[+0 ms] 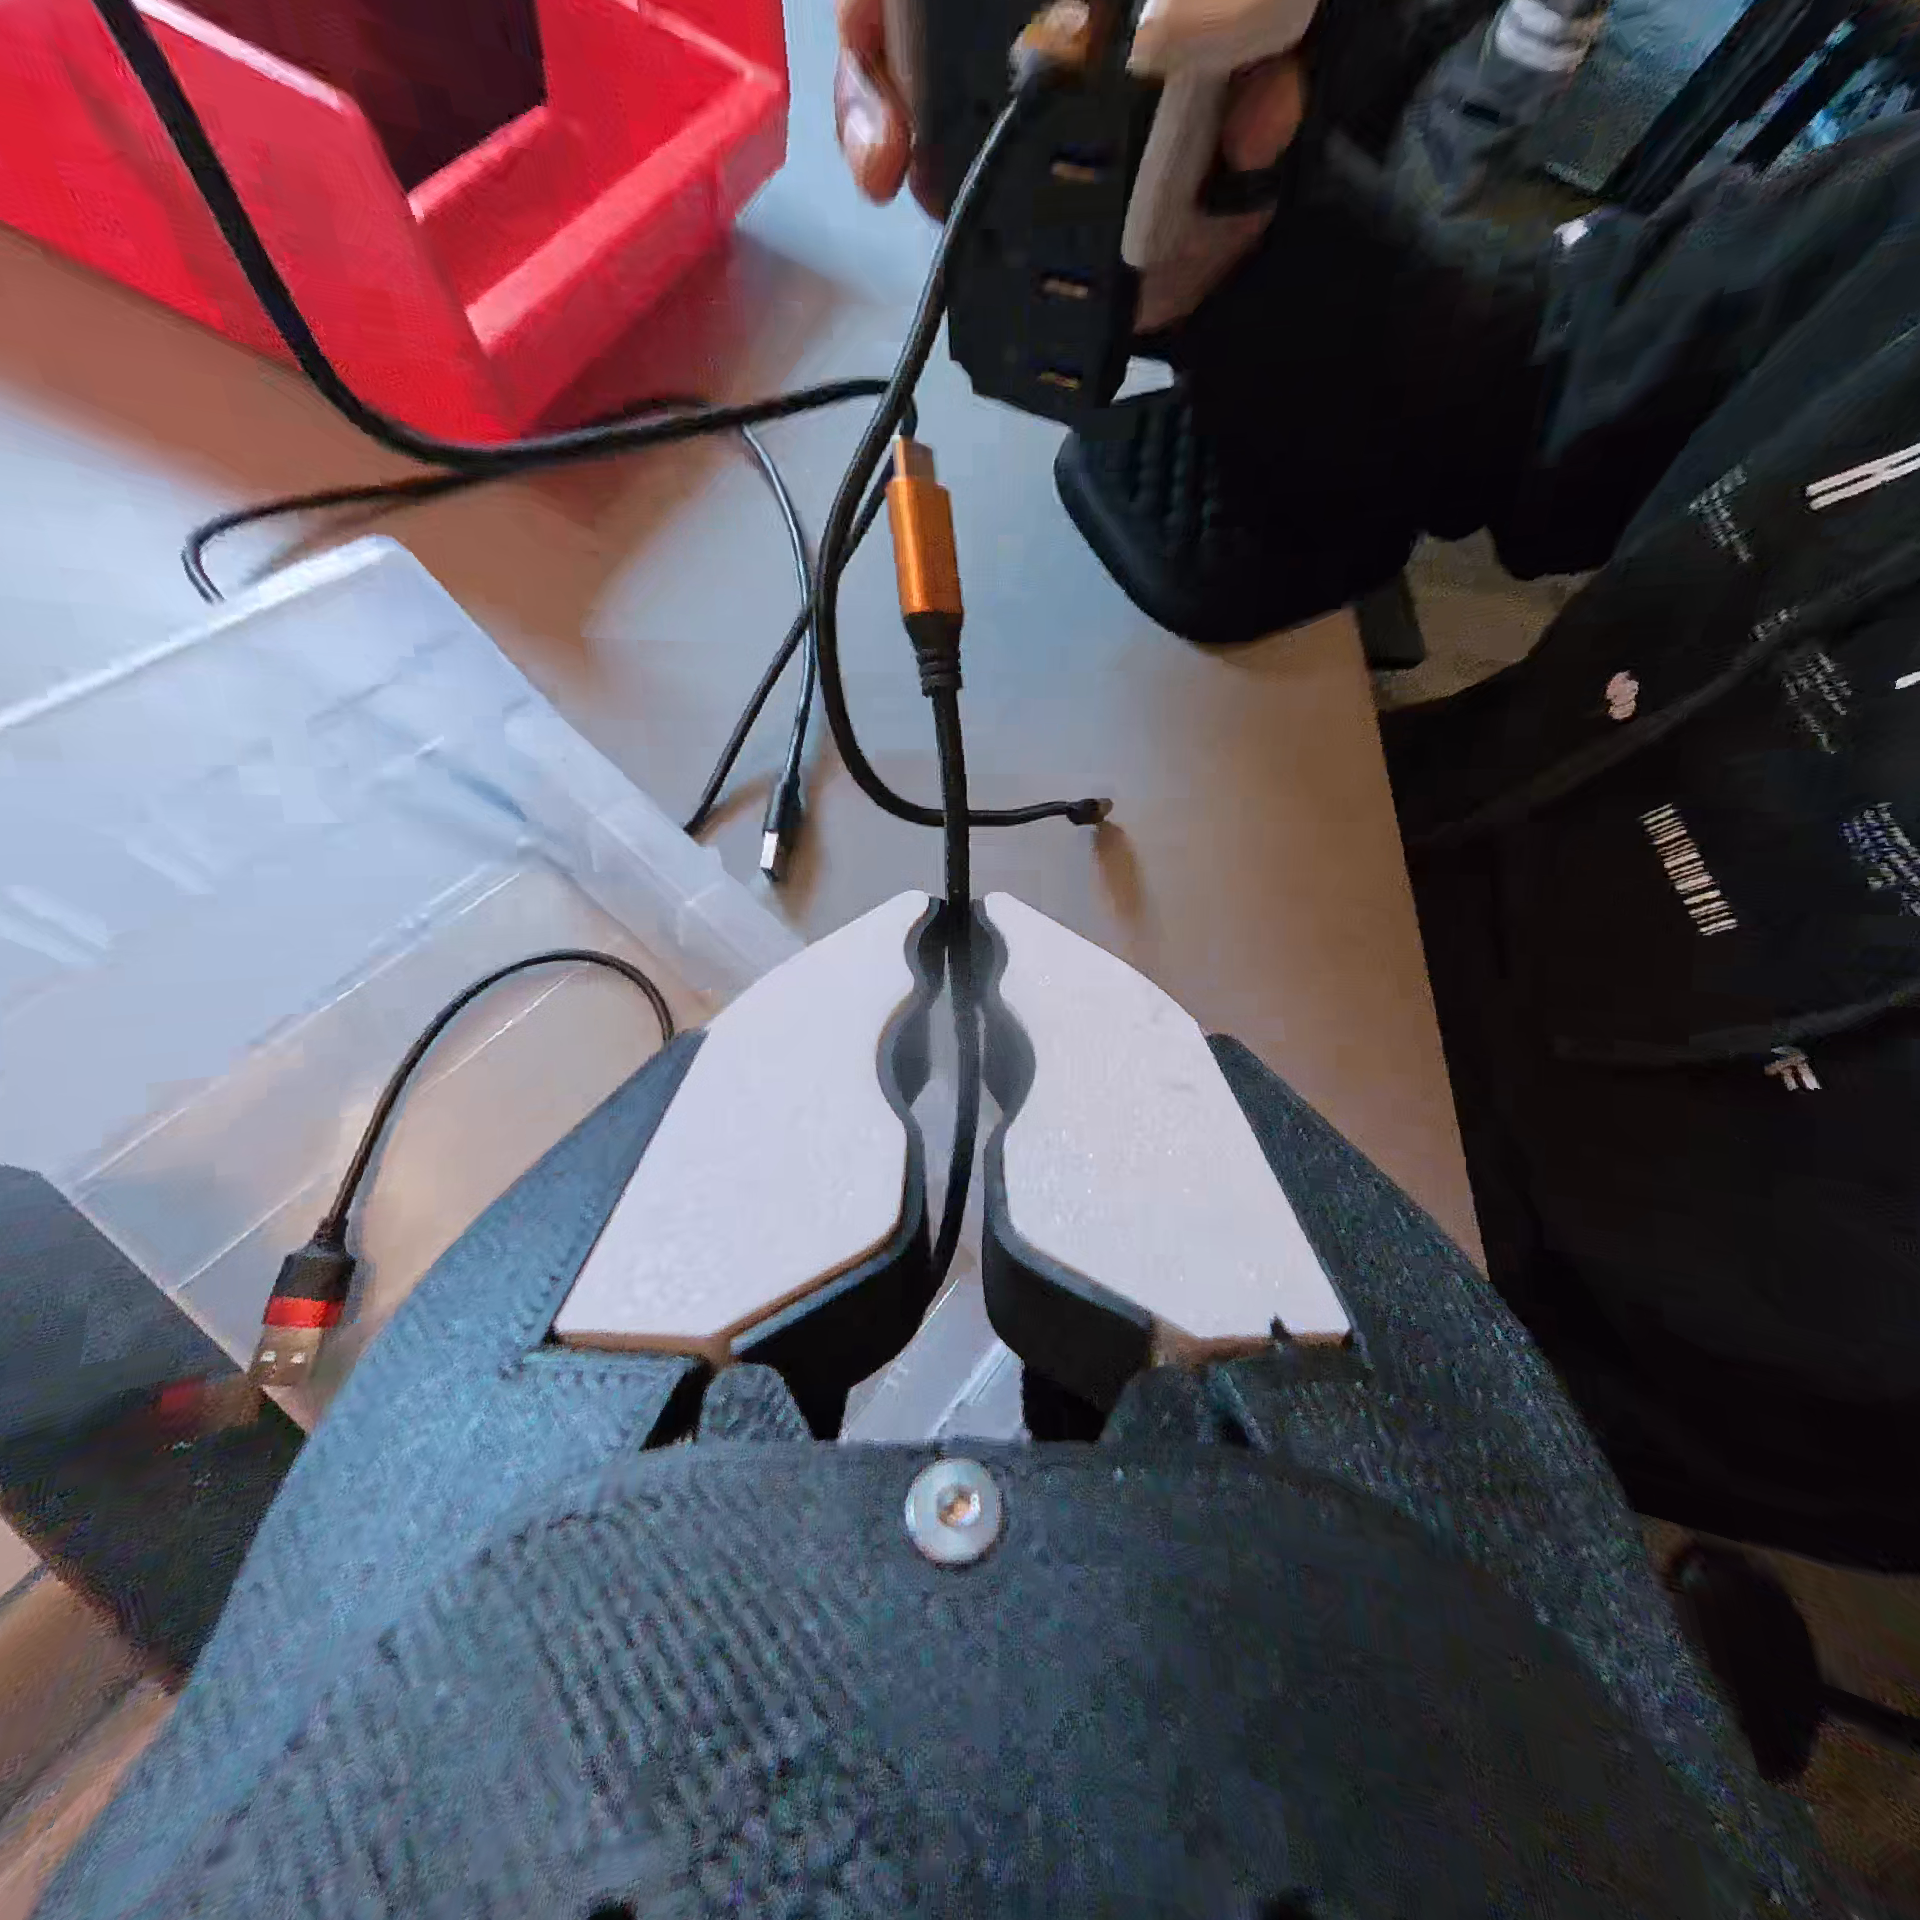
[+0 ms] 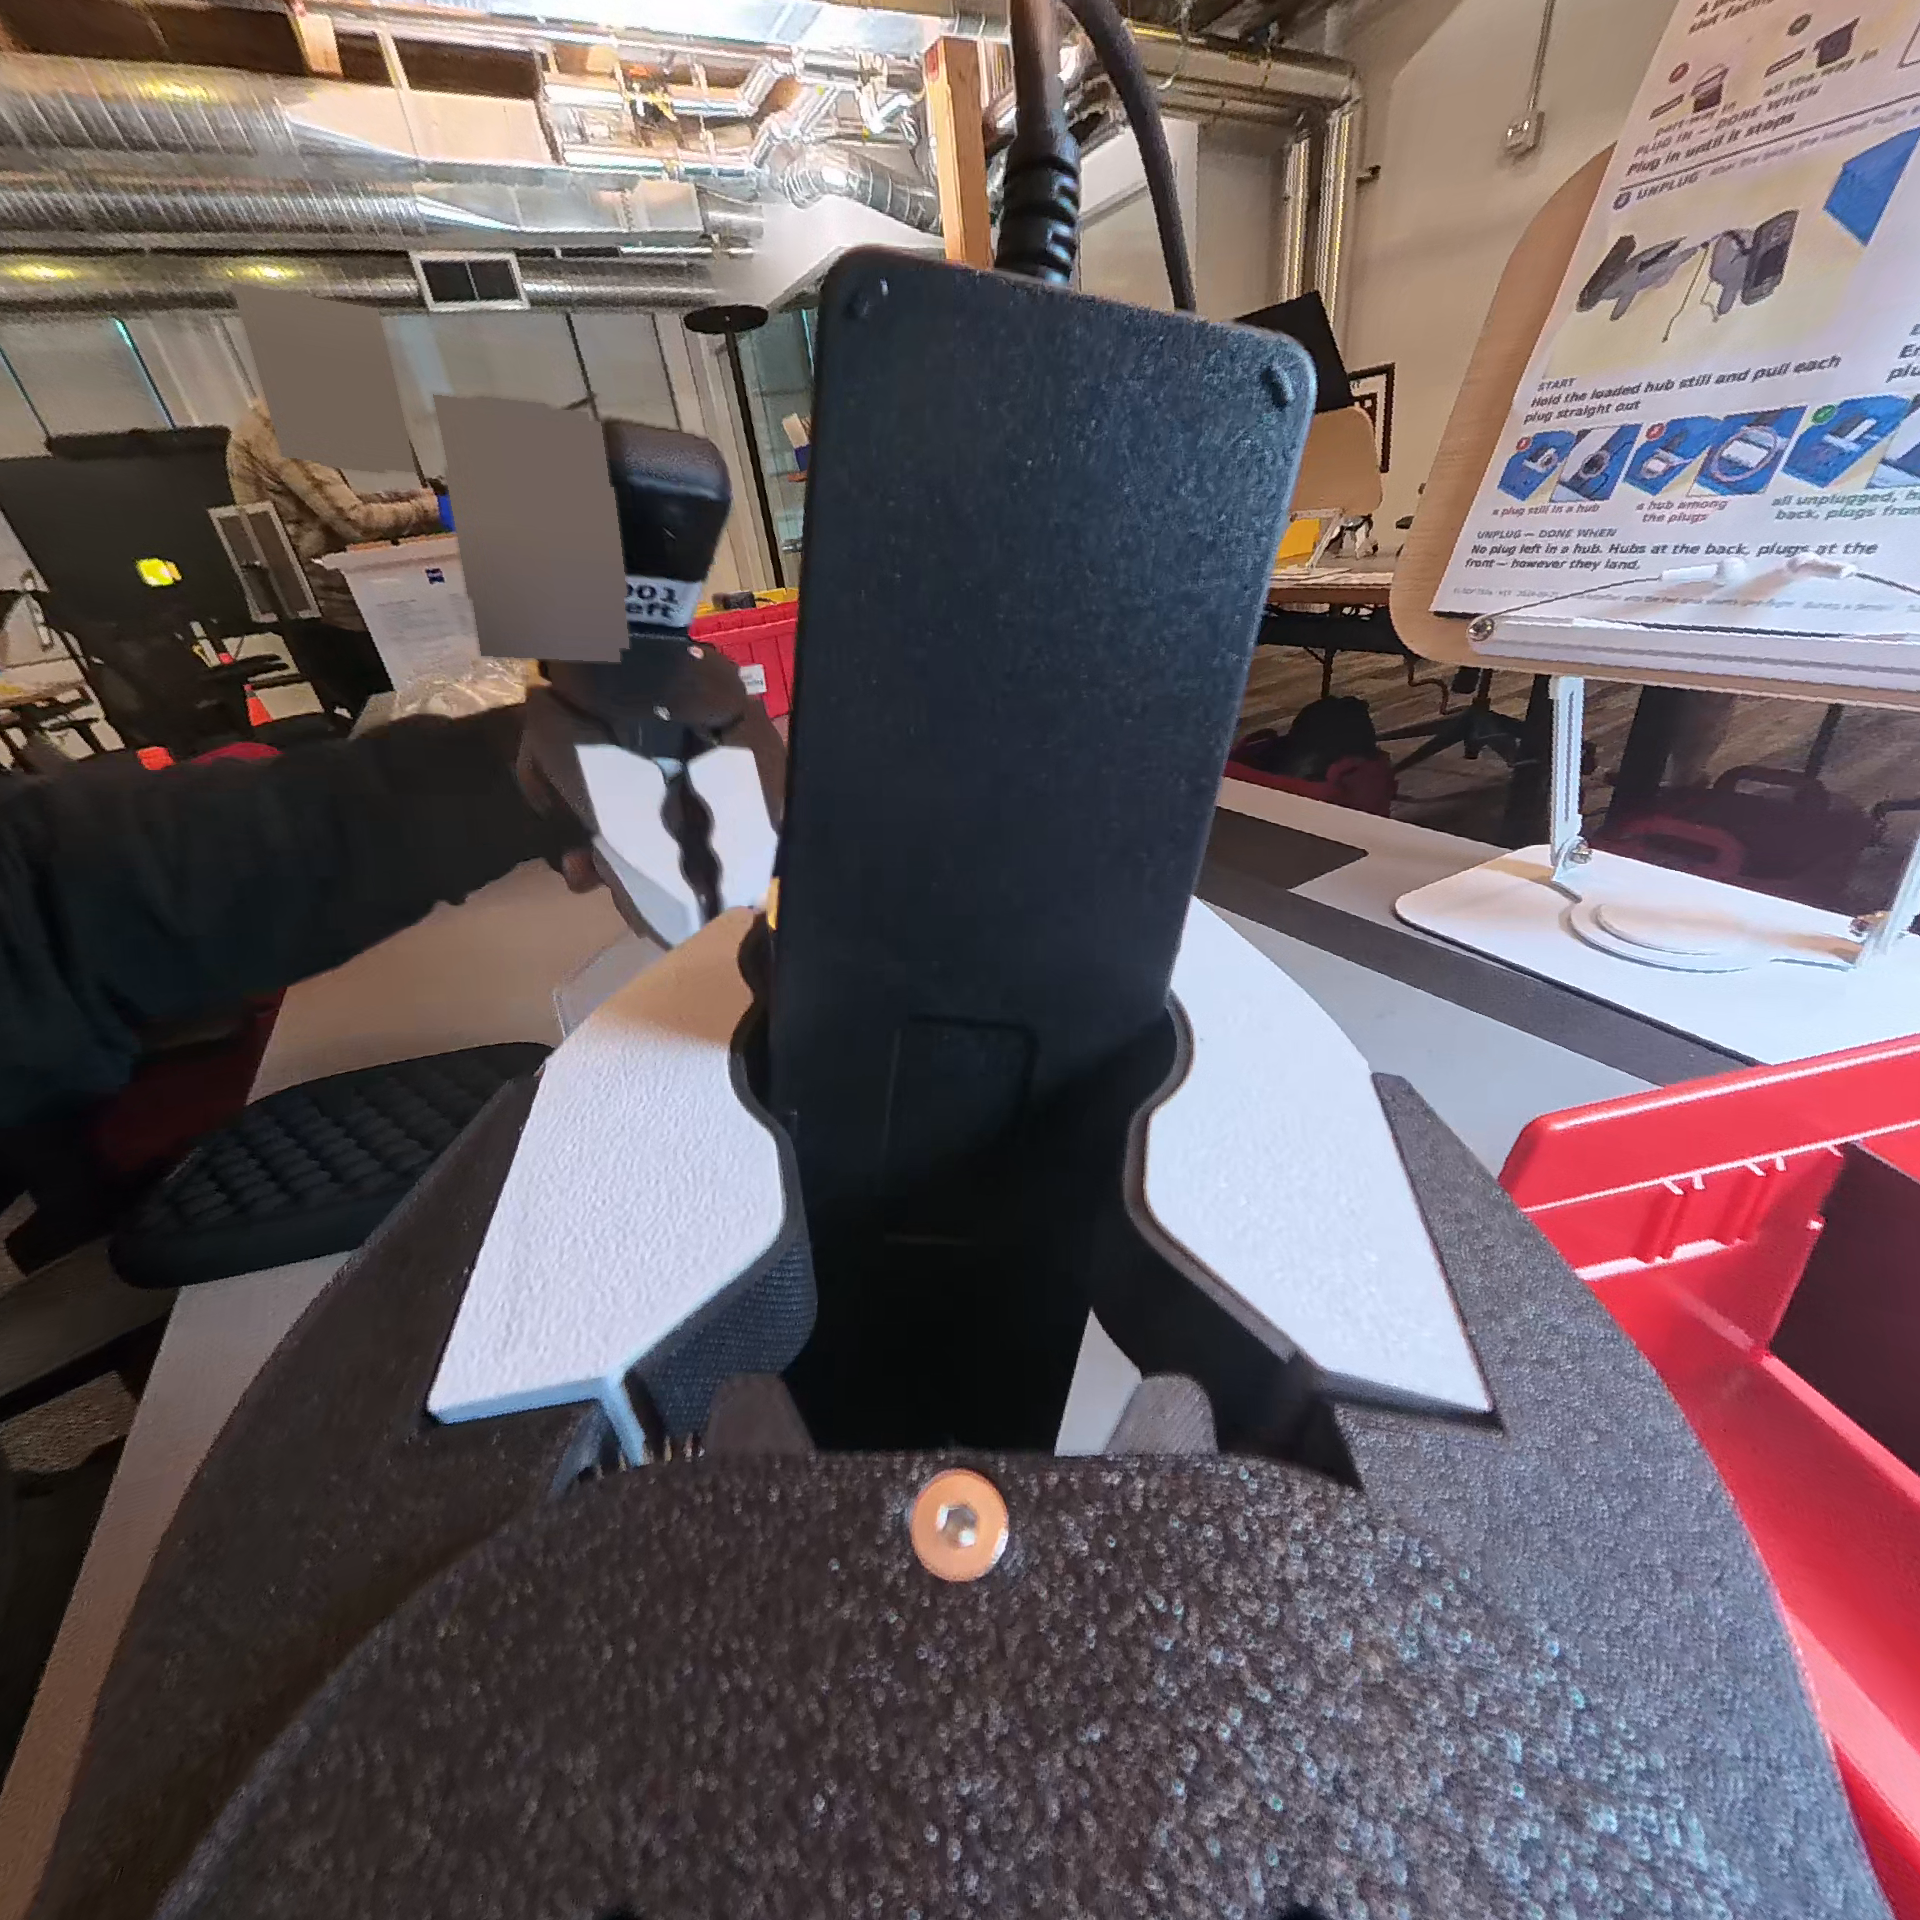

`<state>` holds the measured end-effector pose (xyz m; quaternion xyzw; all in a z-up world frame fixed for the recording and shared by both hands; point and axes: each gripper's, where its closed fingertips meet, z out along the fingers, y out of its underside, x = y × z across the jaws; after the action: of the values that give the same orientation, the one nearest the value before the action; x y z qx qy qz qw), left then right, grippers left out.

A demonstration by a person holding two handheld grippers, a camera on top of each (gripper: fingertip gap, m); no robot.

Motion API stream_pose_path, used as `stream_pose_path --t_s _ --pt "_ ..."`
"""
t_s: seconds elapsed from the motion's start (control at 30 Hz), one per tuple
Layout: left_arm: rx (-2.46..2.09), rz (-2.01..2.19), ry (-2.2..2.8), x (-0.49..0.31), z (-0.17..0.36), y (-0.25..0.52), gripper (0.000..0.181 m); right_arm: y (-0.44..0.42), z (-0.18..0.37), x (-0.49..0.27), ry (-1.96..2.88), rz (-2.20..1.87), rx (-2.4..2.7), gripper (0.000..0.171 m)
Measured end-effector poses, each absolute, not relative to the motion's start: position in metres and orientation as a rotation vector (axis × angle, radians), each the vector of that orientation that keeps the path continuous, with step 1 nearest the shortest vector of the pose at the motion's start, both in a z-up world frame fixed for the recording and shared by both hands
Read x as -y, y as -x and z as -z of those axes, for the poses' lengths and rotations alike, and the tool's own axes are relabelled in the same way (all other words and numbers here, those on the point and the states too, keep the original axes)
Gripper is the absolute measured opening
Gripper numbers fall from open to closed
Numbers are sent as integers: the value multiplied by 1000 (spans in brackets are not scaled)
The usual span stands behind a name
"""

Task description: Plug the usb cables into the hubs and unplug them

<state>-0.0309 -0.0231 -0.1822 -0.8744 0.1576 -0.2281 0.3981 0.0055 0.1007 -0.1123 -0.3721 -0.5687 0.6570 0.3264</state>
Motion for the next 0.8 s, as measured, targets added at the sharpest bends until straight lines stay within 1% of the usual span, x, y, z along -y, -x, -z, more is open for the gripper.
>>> stream_pose_path --t_s 0.13,0.17,0.2,0.23,0.27,0.33,0.47,0.53,0.6,0.67,0.8 --pt "-354 613 2268 9 187 30 5 -6 112 -101 975 -1725 1487 66" --pt "-362 587 2267 5 186 31 11 -6 112 -101 975 -1727 1487 66" --pt "-363 548 2264 1 182 34 26 -6 112 -102 977 -1727 1486 66" --pt "-350 503 2266 -1 178 41 35 -6 112 -102 977 -1726 1485 66" --pt "-324 454 2267 -3 173 50 38 -6 111 -103 977 -1725 1483 66" --pt "-258 318 2300 -3 168 76 38 -6 110 -104 976 -1728 1477 66" --pt "-229 -108 2590 27 194 139 29 -7 109 -107 978 -1733 1469 65" --pt "-392 -175 2657 39 203 139 24 -7 109 -110 982 -1732 1464 66" --pt "-674 -188 2721 51 213 126 23 -6 108 -112 989 -1736 1456 65" --pt "-885 -290 2863 63 221 130 24 -5 109 -115 1002 -1743 1447 66" --pt "-1369 -364 2976 72 235 135 20 -2 113 -119 1036 -1758 1433 65"
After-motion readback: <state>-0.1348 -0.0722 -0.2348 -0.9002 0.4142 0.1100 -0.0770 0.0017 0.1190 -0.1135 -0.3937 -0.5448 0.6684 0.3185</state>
